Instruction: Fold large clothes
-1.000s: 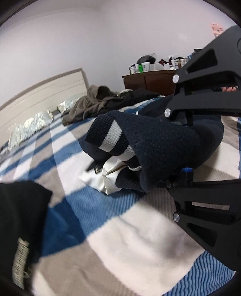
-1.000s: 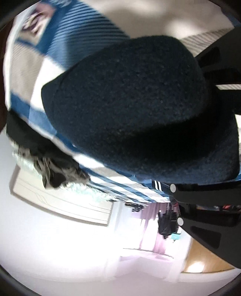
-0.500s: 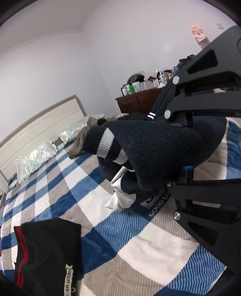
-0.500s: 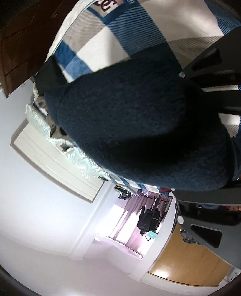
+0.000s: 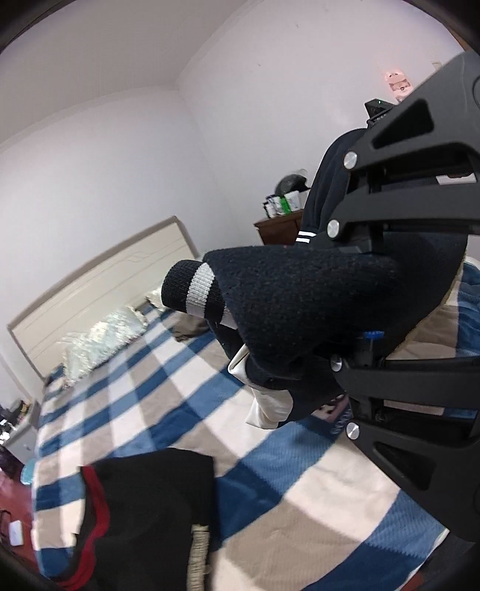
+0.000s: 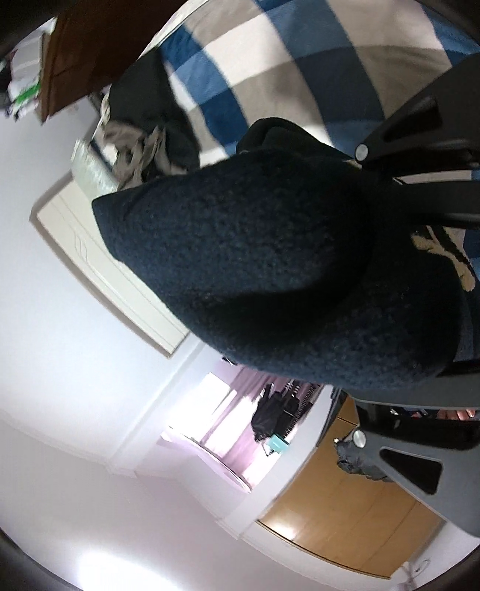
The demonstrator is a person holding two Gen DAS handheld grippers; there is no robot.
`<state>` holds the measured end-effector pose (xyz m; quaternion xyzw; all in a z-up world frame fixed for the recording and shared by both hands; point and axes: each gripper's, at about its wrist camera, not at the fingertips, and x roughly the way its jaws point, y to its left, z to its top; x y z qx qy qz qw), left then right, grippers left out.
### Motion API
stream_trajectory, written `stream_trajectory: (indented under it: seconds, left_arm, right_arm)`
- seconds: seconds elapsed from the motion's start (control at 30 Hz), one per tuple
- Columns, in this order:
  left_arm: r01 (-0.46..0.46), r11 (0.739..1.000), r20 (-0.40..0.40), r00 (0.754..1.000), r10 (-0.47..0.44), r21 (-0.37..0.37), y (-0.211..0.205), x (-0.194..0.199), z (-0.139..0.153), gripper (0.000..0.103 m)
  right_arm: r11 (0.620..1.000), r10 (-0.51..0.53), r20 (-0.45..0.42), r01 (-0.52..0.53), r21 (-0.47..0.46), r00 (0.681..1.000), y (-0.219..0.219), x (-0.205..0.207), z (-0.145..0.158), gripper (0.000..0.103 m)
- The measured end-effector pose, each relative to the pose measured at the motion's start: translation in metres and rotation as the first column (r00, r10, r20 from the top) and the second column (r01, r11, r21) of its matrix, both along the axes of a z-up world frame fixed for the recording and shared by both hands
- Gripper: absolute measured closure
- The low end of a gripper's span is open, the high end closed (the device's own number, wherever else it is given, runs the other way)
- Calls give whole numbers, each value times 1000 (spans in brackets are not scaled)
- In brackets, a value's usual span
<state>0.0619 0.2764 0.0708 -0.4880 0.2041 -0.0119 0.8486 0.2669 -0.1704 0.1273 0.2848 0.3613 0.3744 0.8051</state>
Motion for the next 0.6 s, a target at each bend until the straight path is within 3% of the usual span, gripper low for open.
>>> stream_trajectory:
  seconds: [0.17, 0.33, 0.47, 0.6]
  left_arm:
    - [-48, 998, 37, 998, 47, 39, 48, -18, 34, 78]
    - [-134, 987, 56, 990, 130, 85, 117, -44, 63, 78]
    - [-219, 968, 59, 975, 213, 125, 181, -73, 84, 79]
    - [-316, 933, 56, 949, 311, 172, 246, -103, 98, 79]
  right_arm:
    - [997, 78, 44, -77, -19, 996, 69, 1, 31, 70]
    - [983, 183, 71, -182, -21, 981, 166, 10, 54, 70]
    - [961, 275, 81, -275, -9, 958, 262, 20, 62, 71]
    - [929, 369, 74, -371, 16, 927, 366, 32, 51, 71]
